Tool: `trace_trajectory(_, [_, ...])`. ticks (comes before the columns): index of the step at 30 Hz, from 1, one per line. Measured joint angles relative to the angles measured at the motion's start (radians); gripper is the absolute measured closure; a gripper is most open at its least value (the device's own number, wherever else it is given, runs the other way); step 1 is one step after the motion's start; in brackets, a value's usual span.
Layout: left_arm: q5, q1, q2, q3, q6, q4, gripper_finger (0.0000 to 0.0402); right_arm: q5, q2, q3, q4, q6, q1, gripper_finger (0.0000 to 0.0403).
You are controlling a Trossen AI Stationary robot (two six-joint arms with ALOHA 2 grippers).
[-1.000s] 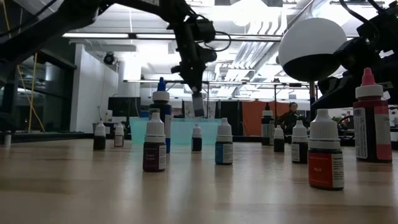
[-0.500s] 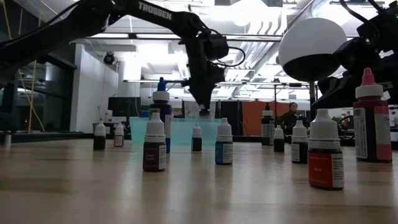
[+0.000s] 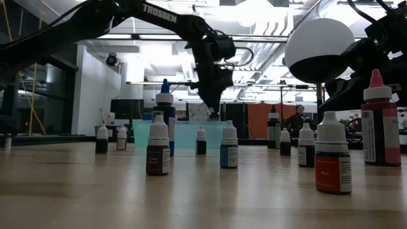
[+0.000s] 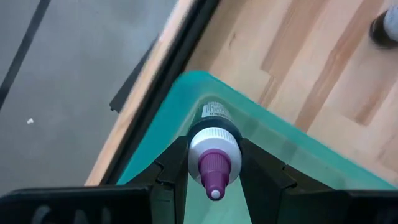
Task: Pick & Place food coloring
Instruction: Put the big violet food coloring bottle into the blue transparent bin
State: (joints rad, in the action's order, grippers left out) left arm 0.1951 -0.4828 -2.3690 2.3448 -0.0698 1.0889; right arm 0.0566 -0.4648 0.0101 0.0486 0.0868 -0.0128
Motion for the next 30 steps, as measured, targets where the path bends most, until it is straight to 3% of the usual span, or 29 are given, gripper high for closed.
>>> trace_trajectory(30, [-0.030, 0.001, -0.027, 0.000, -0.083, -0.016, 0.0277, 0.000, 0.000, 0.000, 0.000, 0.000, 0.000, 0.0402])
